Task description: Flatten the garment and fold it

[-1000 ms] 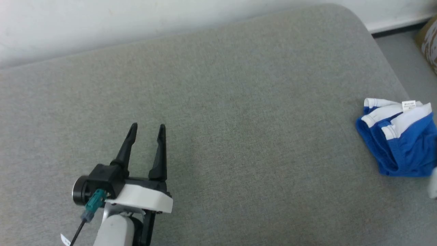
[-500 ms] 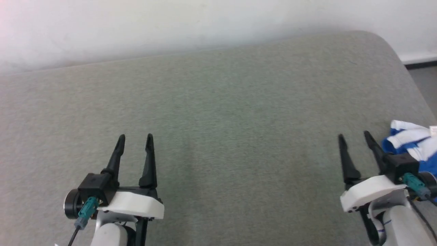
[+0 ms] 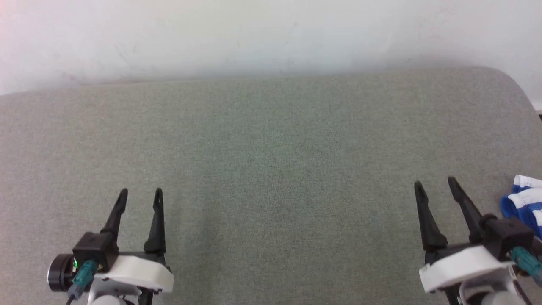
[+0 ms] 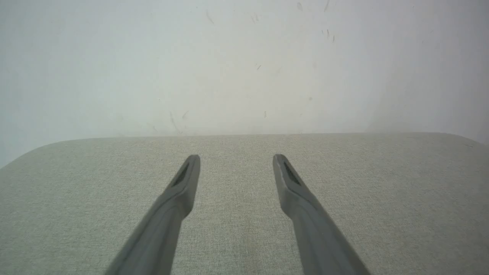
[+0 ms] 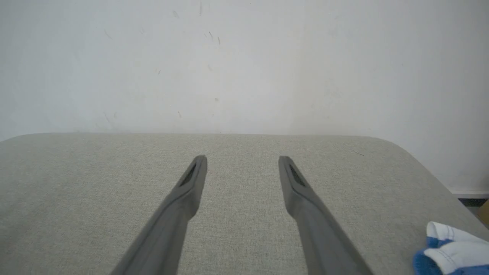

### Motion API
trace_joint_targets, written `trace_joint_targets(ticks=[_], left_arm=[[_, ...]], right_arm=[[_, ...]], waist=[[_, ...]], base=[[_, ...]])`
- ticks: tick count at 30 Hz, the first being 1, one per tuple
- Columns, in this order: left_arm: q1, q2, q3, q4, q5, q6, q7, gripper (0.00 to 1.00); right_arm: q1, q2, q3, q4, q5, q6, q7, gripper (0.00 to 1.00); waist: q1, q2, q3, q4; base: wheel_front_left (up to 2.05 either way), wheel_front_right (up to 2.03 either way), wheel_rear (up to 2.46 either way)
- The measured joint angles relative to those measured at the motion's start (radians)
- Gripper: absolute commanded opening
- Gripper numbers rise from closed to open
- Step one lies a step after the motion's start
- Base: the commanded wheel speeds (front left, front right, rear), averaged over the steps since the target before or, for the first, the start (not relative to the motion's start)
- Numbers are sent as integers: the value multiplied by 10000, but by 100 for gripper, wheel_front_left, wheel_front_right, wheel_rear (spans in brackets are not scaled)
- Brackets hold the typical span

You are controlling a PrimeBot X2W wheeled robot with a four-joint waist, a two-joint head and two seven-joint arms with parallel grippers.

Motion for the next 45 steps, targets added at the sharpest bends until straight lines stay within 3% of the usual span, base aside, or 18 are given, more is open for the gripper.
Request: trace_joint_targets(ticks=[6, 19, 20, 45], left_arm=[[517, 36, -82, 35, 6, -71, 0, 100], [669, -92, -236, 127, 36, -77, 0, 100], [671, -92, -238, 125, 35, -77, 2, 0], [663, -221, -224, -38, 173, -56, 384, 0]], right_arm=[[746, 79, -104, -495, 4, 0, 334, 100], [839, 100, 25, -639, 136, 0, 414, 100], [839, 100, 31, -637, 134, 0, 414, 0], [806, 94, 38, -539, -21, 0, 568, 0]], waist=[[0, 0, -341, -39], [1, 0, -442, -22], [1, 0, -442, -17], [1, 0, -547, -1]], base=[[0, 0, 0], [0, 0, 0], [0, 0, 0], [0, 0, 0]])
